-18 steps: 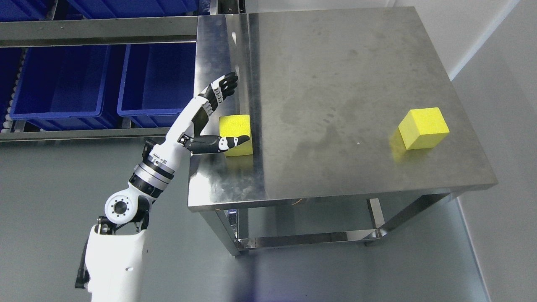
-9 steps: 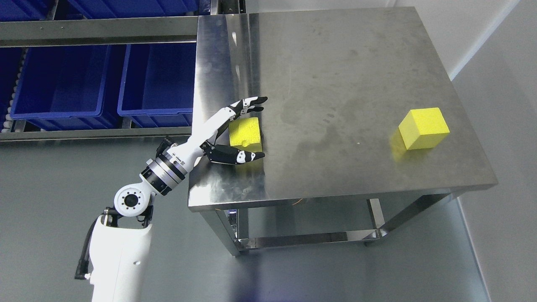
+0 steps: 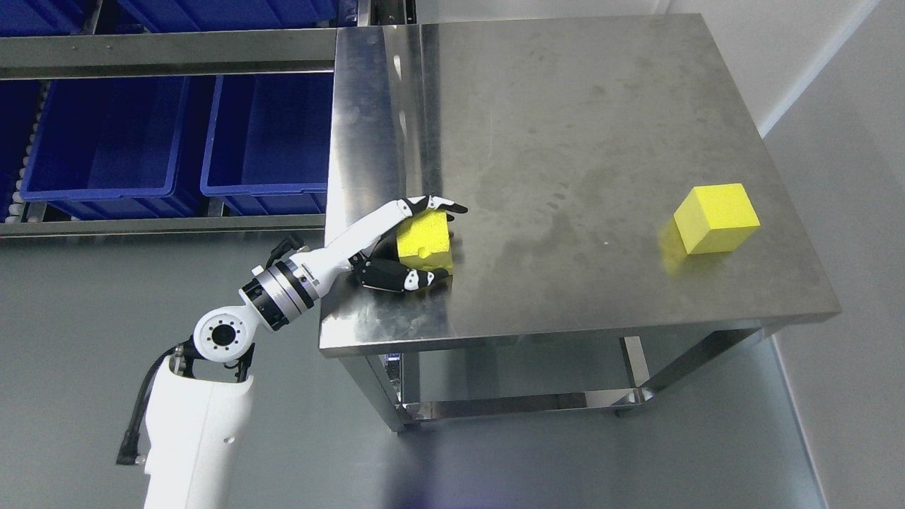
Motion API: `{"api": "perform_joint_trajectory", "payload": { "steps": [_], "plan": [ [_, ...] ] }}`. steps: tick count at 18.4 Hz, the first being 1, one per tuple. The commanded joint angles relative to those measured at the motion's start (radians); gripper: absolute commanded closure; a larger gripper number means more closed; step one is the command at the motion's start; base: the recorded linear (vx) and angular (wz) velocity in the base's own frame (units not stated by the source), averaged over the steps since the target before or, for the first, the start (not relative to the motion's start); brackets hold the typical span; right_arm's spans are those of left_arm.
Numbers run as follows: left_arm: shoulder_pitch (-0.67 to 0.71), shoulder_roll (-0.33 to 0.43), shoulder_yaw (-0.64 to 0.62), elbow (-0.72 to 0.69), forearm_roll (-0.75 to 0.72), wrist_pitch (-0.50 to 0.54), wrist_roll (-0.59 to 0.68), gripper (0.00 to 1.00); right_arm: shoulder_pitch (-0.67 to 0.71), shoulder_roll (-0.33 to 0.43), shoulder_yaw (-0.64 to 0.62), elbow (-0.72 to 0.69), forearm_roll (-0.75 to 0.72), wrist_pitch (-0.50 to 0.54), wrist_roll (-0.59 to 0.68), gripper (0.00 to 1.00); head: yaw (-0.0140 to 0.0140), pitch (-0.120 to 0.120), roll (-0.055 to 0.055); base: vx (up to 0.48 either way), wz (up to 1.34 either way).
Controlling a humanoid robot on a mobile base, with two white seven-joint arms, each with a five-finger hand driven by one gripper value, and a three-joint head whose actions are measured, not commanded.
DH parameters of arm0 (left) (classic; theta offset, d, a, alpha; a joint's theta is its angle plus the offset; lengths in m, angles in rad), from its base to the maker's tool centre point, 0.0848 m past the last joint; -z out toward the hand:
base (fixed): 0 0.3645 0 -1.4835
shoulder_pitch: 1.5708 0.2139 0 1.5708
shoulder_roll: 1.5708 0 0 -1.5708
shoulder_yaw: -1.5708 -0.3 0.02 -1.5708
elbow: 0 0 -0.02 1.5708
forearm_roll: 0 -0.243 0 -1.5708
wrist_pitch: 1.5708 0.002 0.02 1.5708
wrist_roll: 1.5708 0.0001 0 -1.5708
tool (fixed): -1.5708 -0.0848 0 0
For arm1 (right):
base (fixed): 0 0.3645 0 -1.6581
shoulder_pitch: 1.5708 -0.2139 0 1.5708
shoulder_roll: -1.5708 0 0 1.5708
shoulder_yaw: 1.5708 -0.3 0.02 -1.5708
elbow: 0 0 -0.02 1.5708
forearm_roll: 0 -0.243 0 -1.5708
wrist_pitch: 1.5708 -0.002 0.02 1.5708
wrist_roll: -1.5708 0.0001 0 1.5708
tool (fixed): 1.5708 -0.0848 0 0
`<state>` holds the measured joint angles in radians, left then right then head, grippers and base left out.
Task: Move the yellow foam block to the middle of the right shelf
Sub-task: 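Close the left hand fingers around the yellow foam cube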
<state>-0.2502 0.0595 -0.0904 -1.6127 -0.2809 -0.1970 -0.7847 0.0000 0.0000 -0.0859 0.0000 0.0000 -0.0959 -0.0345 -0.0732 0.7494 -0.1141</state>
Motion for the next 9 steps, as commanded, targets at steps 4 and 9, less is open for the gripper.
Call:
{"api": "perform_joint_trajectory", "payload": {
  "steps": [4,9],
  "plan": [
    [-0.004,0.022,-0.002,0.017,-0.03,0.021,-0.042,0.91,0.002,-0.017,0.0,-0.017,0.003,0.001,0.001,0.0,0.0,0.0,0.0,0.0,0.0],
    [-0.033,-0.042,0.159,0.016,-0.023,0.01,-0.038,0.94,0.002,-0.017,0.0,-0.017,0.003,0.001,0.001,0.0,0.0,0.0,0.0,-0.001,0.0]
  ]
}}
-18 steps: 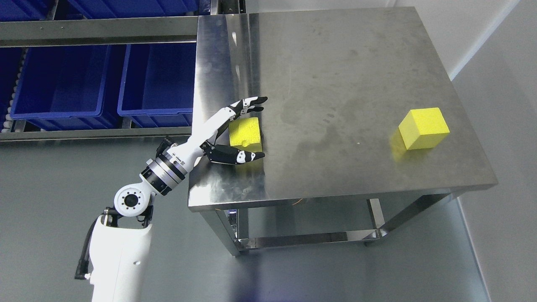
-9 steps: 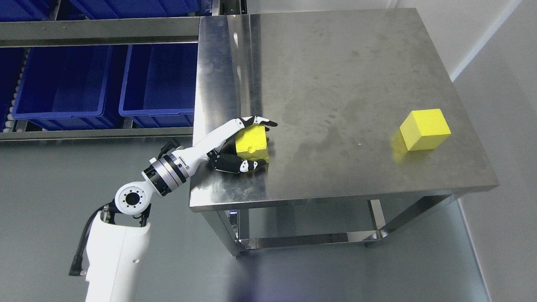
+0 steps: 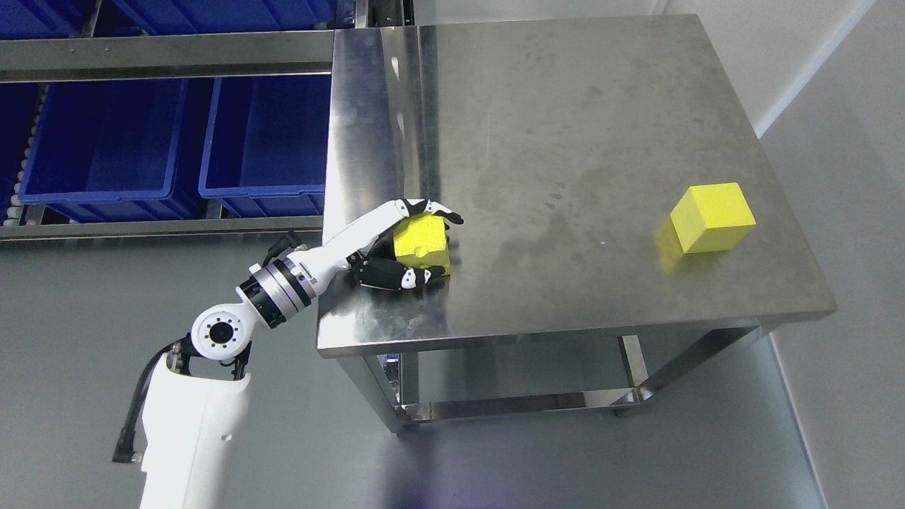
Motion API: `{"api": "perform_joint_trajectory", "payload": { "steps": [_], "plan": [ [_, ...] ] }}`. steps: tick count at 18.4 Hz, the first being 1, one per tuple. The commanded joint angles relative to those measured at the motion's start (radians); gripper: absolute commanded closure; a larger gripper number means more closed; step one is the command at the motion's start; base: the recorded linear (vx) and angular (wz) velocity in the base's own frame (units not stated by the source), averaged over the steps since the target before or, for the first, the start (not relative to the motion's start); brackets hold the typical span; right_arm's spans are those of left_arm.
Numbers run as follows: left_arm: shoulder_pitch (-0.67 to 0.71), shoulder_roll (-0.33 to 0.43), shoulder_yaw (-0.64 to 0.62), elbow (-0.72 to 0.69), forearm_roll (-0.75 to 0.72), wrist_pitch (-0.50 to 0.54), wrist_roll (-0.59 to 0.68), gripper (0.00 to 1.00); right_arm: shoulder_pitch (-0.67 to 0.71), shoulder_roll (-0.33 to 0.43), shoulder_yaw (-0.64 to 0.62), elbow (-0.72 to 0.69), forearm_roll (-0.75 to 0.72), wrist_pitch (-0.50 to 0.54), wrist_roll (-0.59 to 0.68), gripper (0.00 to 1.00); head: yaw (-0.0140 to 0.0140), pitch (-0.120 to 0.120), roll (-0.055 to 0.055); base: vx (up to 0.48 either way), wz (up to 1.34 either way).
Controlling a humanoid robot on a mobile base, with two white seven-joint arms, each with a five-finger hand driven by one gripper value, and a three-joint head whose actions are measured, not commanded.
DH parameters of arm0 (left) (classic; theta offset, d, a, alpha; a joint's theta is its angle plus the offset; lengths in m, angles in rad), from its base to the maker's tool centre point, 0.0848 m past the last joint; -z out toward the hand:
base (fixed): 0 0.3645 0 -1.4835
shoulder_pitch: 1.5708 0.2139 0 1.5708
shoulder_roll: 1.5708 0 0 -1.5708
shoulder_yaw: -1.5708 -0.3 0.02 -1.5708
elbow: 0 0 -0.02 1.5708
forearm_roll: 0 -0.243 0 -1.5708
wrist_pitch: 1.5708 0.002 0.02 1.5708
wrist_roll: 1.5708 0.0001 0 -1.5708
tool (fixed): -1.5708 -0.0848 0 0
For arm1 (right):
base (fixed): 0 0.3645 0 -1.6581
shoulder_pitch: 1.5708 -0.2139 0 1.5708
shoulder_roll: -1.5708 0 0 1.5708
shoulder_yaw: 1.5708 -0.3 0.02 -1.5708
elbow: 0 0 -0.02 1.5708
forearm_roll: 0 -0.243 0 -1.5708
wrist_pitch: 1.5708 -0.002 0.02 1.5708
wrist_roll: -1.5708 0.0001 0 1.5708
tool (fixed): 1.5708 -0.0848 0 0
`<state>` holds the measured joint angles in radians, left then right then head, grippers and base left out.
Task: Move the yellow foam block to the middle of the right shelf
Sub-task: 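Close the left hand fingers around the yellow foam cube, then lift the yellow cube off the table with the left hand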
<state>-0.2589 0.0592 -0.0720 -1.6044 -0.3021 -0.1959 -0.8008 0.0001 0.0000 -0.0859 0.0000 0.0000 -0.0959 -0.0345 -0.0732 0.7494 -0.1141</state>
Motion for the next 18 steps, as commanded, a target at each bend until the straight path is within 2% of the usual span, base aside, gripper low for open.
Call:
{"api": "perform_joint_trajectory", "payload": {
  "steps": [1,3,6,8,14,18],
  "plan": [
    [-0.034,-0.042,0.173,0.008,-0.002,0.001,-0.02,0.95,0.001,-0.017,0.0,-0.017,0.003,0.001,0.001,0.0,0.0,0.0,0.0,-0.004,-0.01],
    [-0.052,-0.042,0.219,0.007,0.0,-0.014,0.027,0.96,0.001,-0.017,0.0,-0.017,0.003,0.001,0.001,0.0,0.0,0.0,0.0,-0.011,-0.01],
    [-0.054,-0.042,0.231,0.004,0.011,-0.02,0.197,1.0,0.001,-0.017,0.0,-0.017,0.003,0.001,0.001,0.0,0.0,0.0,0.0,-0.015,-0.08],
    [-0.052,-0.042,0.241,0.004,0.043,-0.063,0.282,1.0,0.001,-0.017,0.0,-0.017,0.003,0.001,0.001,0.0,0.0,0.0,0.0,-0.013,-0.03],
    [-0.034,-0.042,0.247,0.004,0.342,-0.117,0.423,1.0,0.001,-0.017,0.0,-0.017,0.003,0.001,0.001,0.0,0.0,0.0,0.0,0.007,0.03],
    [0.016,-0.042,0.232,0.004,0.435,-0.134,0.537,1.0,0.001,-0.017,0.0,-0.017,0.003,0.001,0.001,0.0,0.0,0.0,0.0,-0.005,0.1]
  ]
}}
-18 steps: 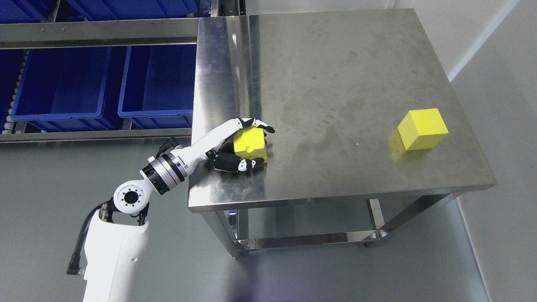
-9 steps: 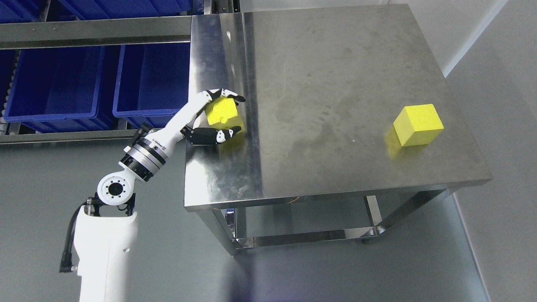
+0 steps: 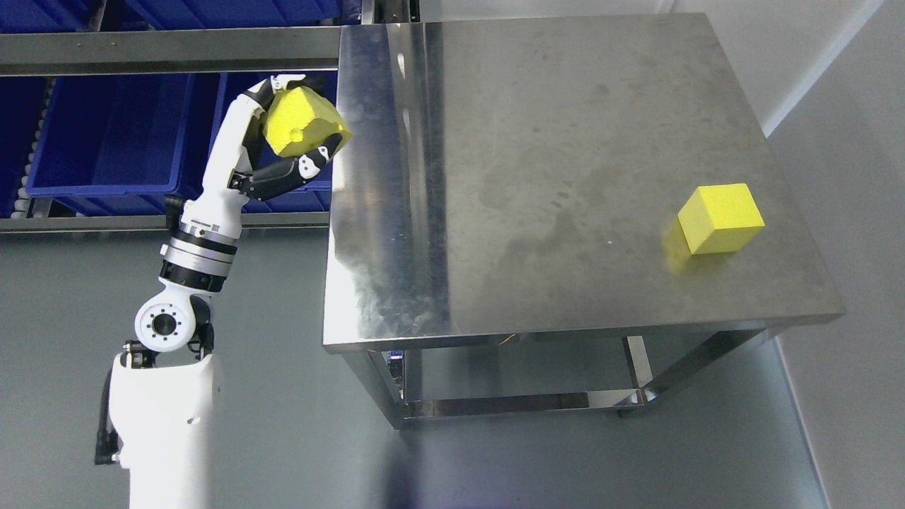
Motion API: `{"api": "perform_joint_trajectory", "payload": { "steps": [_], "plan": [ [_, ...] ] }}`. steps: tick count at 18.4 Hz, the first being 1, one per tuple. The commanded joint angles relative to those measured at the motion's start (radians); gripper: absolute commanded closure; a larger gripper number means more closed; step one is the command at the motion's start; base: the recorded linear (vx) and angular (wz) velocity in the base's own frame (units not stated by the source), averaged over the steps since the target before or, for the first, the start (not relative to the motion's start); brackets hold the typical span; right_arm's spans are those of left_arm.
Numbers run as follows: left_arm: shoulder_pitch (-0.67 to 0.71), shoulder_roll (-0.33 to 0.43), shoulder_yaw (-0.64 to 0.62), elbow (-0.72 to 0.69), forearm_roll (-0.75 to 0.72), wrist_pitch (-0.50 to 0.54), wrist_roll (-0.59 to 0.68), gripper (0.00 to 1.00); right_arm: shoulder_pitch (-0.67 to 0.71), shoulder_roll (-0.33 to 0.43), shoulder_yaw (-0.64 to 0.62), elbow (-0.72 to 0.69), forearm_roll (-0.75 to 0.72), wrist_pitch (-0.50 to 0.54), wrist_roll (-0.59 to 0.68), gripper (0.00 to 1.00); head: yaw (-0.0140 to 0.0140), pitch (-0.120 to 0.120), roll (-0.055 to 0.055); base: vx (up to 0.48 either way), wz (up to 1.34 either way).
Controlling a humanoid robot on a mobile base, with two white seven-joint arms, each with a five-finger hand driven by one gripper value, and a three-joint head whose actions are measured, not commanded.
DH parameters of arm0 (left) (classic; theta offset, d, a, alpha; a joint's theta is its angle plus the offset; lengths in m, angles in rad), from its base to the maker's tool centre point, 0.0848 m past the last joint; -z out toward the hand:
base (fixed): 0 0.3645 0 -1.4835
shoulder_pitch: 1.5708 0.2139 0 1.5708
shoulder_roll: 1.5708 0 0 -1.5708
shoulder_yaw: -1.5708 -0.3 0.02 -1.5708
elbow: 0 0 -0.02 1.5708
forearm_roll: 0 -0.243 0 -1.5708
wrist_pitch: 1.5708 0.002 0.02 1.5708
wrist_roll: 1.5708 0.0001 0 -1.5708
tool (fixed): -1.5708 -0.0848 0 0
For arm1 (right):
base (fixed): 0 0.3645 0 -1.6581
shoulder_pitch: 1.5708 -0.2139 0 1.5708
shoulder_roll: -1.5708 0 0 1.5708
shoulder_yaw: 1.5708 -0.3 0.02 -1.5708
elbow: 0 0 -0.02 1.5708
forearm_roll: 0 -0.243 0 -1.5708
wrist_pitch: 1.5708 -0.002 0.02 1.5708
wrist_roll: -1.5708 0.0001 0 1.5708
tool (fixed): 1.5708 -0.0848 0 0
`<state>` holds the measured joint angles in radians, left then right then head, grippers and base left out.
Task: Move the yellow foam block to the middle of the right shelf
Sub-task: 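Lift the yellow cube off the table with the left hand, then hold the cube in the left hand while turning toward the blue bins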
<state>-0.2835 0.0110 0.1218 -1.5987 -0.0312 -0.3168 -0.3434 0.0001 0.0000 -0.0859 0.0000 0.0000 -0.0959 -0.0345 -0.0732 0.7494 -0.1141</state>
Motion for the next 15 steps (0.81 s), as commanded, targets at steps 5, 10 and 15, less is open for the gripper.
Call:
{"api": "perform_joint_trajectory", "payload": {
  "steps": [5,10,15],
  "plan": [
    [0.115,0.006,-0.008,-0.001,0.205,-0.024,0.095,1.0,0.001,-0.017,0.0,-0.017,0.003,0.001,0.001,0.0,0.0,0.0,0.0,-0.001,0.44],
    [0.159,0.006,-0.044,-0.001,0.205,-0.056,0.098,1.0,0.001,-0.017,0.0,-0.017,0.003,0.001,0.001,0.0,0.0,0.0,0.0,-0.04,1.15],
    [0.161,0.006,-0.04,-0.001,0.205,-0.057,0.096,1.0,0.001,-0.017,0.0,-0.017,0.003,0.001,0.001,0.0,0.0,0.0,0.0,-0.054,1.41]
  ]
}}
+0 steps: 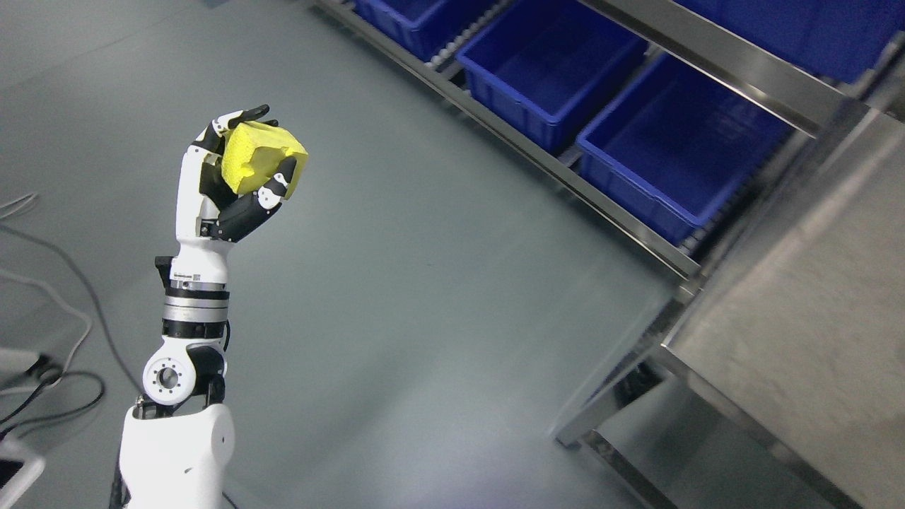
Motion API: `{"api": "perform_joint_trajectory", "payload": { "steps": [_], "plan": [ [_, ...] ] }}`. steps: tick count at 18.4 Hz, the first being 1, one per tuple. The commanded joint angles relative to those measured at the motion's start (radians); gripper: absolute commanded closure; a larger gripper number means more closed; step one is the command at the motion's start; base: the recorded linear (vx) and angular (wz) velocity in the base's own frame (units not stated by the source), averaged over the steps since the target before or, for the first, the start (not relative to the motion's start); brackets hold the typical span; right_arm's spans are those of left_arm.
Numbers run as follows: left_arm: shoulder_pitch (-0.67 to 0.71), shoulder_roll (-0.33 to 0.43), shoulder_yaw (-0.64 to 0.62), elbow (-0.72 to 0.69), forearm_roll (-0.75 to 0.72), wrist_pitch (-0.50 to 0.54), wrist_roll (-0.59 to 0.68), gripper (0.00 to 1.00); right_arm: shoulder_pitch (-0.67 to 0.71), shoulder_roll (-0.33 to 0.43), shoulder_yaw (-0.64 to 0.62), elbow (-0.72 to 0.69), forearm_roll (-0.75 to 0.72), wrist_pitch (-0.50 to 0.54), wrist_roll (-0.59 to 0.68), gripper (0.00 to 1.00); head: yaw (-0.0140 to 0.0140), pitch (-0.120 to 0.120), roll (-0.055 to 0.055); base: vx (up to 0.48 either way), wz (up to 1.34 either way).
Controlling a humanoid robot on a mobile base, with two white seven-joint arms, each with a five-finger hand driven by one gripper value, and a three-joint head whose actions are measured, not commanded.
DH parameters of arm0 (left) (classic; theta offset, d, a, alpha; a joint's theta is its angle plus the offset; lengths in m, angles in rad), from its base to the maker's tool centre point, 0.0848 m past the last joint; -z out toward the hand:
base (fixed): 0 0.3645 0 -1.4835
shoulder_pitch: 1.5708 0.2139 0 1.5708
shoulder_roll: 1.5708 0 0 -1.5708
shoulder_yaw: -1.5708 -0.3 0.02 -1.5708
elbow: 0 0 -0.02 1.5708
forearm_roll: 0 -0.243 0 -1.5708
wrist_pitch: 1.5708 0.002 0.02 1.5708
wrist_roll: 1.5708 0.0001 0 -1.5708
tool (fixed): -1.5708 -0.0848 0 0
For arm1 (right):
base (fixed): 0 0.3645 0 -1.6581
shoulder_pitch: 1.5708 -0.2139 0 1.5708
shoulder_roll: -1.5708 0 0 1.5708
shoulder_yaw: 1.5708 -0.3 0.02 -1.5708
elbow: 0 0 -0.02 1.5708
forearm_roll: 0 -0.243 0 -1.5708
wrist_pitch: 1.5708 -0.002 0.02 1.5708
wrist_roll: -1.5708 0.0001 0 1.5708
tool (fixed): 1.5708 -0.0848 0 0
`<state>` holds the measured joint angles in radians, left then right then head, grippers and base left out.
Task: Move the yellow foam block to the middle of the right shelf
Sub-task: 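Hold the cube in the left hand while turning toward the blue bins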
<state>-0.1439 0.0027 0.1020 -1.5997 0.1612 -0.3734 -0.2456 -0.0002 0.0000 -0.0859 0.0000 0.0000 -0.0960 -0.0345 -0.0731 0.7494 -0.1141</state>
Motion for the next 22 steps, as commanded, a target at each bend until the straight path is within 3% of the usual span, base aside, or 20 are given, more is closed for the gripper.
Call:
{"api": "perform_joint_trajectory", "payload": {
  "steps": [1,8,22],
  "plan": [
    [0.021,0.015,-0.021,0.0,0.012,-0.001,0.0,1.0,0.002,-0.017,0.0,-0.017,0.003,0.001,0.001,0.0,0.0,0.0,0.0,-0.012,1.23],
    [0.023,0.015,-0.016,0.0,0.012,-0.001,-0.001,1.0,0.002,-0.017,0.0,-0.017,0.003,0.001,0.001,0.0,0.0,0.0,0.0,0.017,1.0],
    [0.037,0.015,-0.021,-0.012,0.012,-0.002,-0.001,1.0,0.002,-0.017,0.0,-0.017,0.003,-0.001,0.001,0.0,0.0,0.0,0.0,0.186,0.16]
  ]
}}
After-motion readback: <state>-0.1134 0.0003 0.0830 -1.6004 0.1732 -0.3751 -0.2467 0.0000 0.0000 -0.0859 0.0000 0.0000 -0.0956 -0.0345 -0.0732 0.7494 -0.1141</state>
